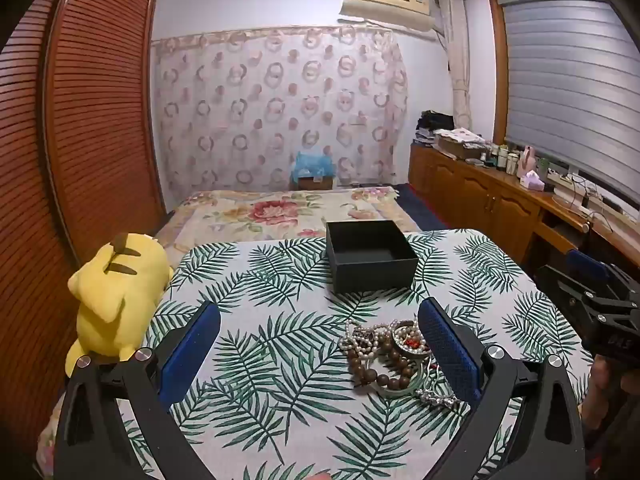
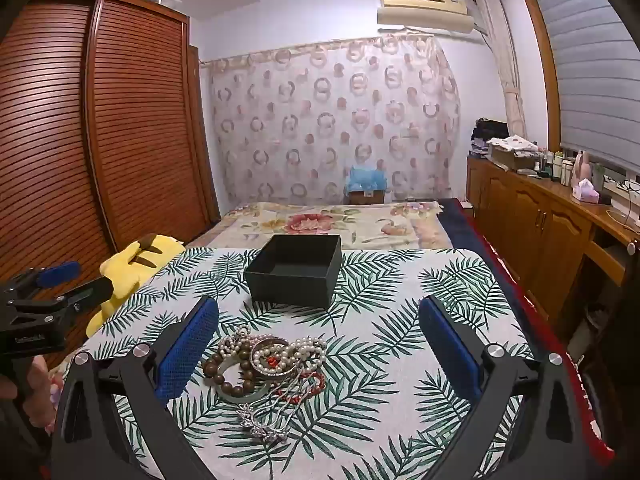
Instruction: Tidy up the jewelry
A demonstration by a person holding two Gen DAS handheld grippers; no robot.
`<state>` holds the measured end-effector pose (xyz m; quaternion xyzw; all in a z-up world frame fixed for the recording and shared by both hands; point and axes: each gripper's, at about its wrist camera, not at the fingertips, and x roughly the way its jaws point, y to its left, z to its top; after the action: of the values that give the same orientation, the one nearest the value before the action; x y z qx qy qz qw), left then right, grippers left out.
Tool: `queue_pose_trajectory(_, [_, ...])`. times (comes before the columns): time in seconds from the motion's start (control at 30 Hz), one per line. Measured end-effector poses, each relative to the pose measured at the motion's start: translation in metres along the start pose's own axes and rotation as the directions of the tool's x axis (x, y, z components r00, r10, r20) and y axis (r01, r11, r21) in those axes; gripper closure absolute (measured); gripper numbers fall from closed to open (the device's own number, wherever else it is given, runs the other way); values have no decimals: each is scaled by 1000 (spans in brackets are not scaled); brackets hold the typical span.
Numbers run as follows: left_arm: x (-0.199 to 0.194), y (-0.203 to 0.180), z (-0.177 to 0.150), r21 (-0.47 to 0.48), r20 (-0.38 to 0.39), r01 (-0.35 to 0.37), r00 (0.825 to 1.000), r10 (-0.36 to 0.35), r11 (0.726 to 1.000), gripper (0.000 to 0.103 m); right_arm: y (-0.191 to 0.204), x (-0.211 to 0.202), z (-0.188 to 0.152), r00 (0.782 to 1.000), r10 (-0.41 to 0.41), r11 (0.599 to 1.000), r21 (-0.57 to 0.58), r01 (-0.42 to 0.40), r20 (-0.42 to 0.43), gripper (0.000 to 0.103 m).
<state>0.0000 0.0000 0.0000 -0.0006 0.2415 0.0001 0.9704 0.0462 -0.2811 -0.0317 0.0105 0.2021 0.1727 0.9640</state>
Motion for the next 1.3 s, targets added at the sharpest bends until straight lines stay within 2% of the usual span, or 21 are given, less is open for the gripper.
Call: queue_pose_trajectory(1.3, [-3, -1, 0, 1, 8, -1, 1000, 1, 1000, 7, 1, 0, 0, 1000, -2, 1000, -4, 2, -3, 2])
